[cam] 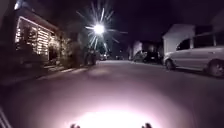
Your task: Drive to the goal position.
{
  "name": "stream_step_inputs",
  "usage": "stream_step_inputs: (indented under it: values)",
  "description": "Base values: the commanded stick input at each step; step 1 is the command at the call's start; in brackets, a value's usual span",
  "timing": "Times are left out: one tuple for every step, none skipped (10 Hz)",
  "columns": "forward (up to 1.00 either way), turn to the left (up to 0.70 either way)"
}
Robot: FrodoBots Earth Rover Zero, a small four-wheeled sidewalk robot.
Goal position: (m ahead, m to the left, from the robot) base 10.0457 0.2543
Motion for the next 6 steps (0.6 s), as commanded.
stream_step_inputs:
  values:
    - [0.70,0.00]
    - [0.70,0.00]
    - [0.70,0.00]
    - [0.70,0.00]
    - [0.70,0.00]
    - [0.70,0.00]
